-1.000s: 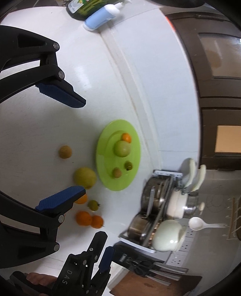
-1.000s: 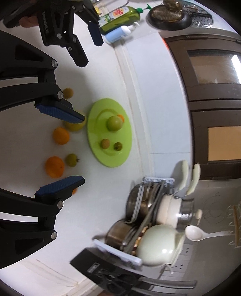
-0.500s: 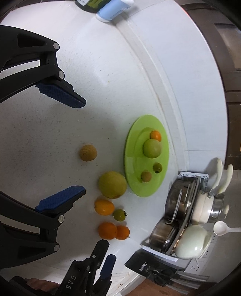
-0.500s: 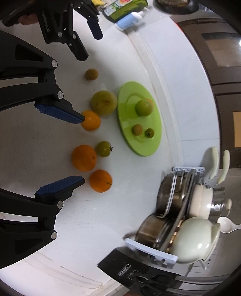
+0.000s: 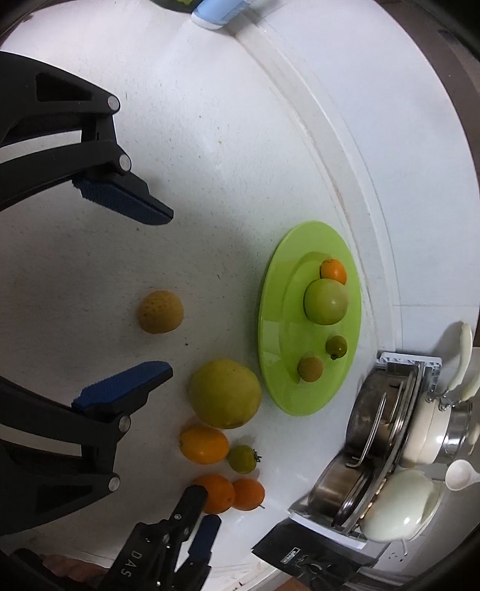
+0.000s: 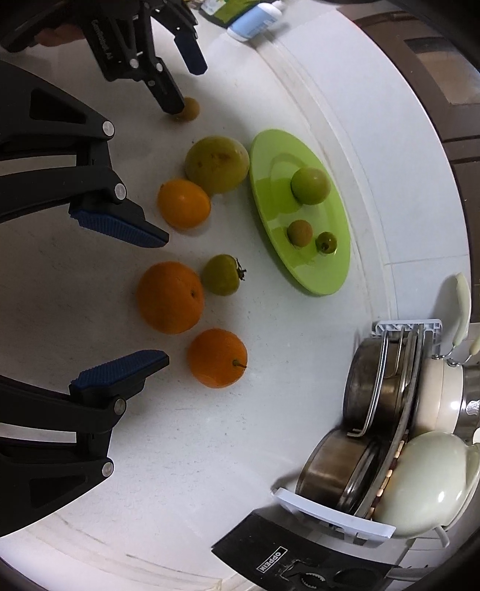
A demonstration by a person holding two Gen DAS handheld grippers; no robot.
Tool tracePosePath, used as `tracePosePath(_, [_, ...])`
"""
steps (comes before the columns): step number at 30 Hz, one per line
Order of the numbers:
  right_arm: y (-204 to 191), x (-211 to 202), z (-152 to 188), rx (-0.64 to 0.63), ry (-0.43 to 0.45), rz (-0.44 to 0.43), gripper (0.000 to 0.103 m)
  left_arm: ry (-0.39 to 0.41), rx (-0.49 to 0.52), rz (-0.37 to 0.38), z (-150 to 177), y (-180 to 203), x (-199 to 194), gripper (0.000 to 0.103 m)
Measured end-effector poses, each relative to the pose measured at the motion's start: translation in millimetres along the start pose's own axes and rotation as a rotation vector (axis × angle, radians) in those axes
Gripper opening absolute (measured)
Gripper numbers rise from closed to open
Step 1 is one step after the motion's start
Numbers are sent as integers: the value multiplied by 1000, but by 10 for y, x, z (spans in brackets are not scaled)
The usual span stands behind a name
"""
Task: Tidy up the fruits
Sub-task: 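Move both open tools back toward the remaining fruits on the counter, then grasp a small brown fruit with the left tool while the right tool closes around a large orange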
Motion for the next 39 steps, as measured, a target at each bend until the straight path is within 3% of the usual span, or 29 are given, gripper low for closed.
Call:
tracePosePath(16, [-26,169,-55,-16,-20,-25,44,-36,-17,49,-25,41,153,27])
tracePosePath(26, [-30,83,-49,-21,-4,-38,43,-5,3,43,-48,94,21,26])
tracePosePath(39, [-110,-315,-63,-29,54,-87,43,88,26,56,-113,129,-419,26])
Point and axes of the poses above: each gripper's, at about its wrist camera, not at the fingertips, and x roughly the way its jaws point, y to its right, z to its underside, the point moved 3 cm from there along x, roughly the way its jaws point, and after that the axes turned 10 degrees about x, right-handed, at the moved point
